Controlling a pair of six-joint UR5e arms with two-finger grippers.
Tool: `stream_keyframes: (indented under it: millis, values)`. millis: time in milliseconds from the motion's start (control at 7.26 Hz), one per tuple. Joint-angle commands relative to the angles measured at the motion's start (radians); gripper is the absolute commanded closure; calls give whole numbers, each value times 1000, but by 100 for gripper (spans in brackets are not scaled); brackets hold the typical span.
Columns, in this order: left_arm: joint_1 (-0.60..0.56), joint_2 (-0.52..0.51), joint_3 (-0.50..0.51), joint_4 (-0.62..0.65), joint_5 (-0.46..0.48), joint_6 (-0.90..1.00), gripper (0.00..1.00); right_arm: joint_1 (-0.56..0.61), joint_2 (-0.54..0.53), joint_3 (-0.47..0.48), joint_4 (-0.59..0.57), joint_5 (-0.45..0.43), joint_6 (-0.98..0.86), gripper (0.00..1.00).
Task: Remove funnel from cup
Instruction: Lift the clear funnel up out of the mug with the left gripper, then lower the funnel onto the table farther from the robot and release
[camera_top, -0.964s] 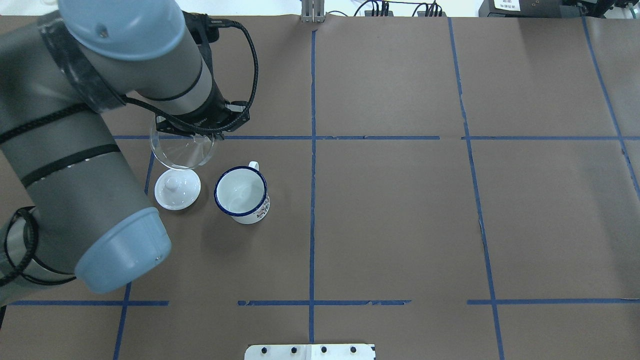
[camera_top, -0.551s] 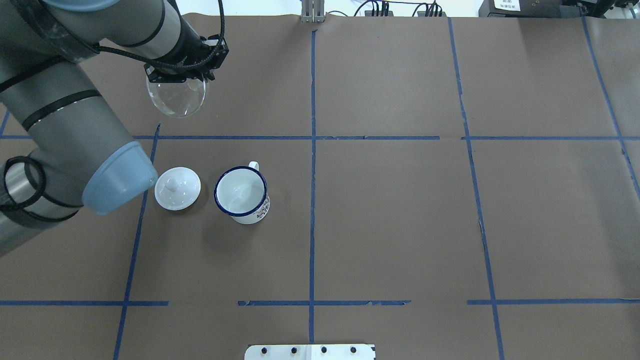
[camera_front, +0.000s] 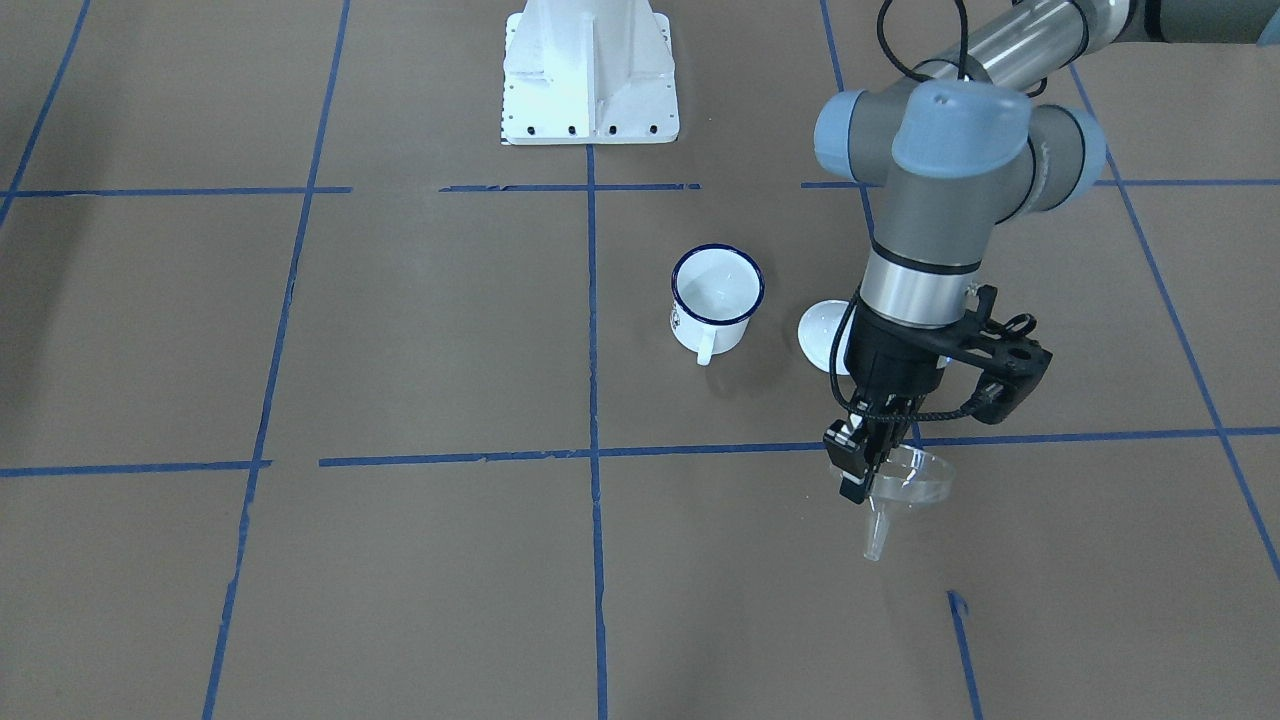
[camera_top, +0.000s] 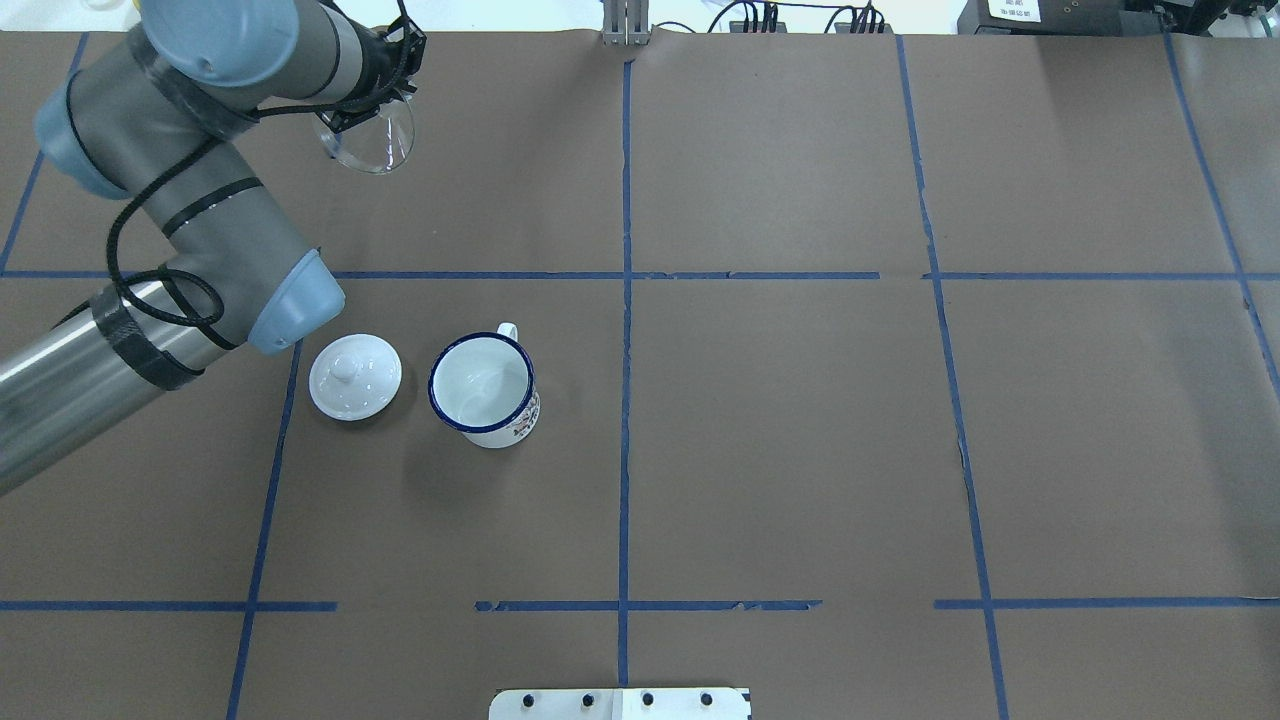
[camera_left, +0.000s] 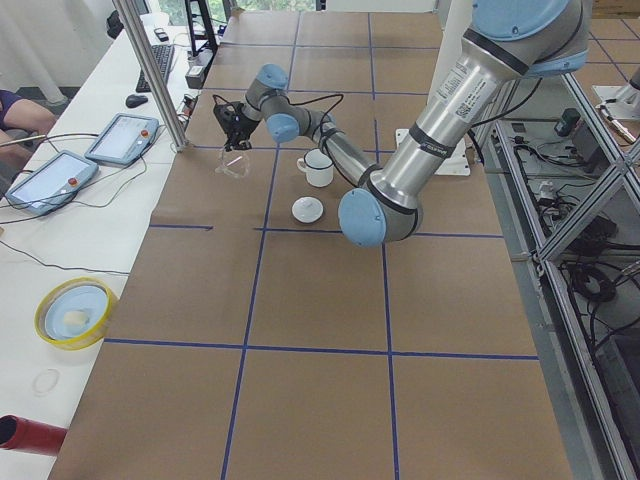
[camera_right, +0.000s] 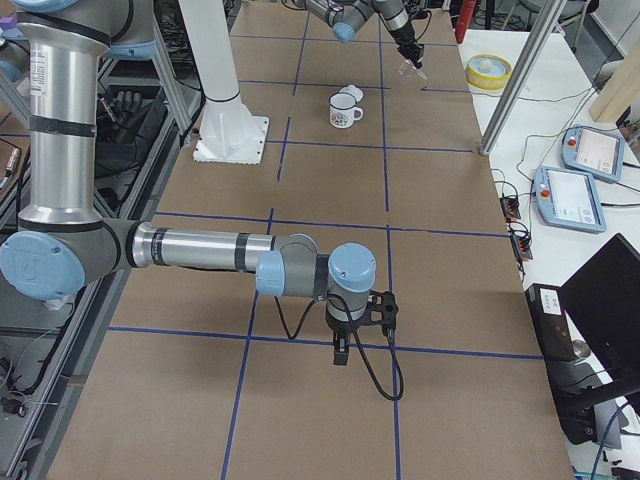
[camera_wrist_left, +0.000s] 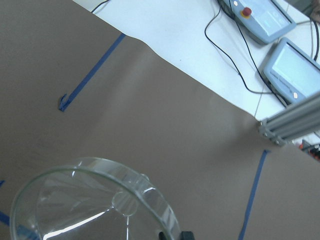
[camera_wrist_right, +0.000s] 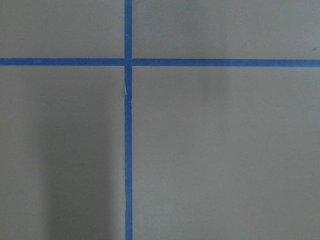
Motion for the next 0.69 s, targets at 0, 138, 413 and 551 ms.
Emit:
stream_keyframes:
  millis: [0,138,413,551]
  values:
    - [86,58,77,-173,158,-134,100,0,0,0,0,0,0,0]
    - [127,60,108,-200,211,-174,100,0,0,0,0,0,0,0]
    - [163,60,159,-250,337,-220,100,0,0,0,0,0,0,0]
    - [163,58,159,-254,338,-216,100,0,0,0,0,0,0,0]
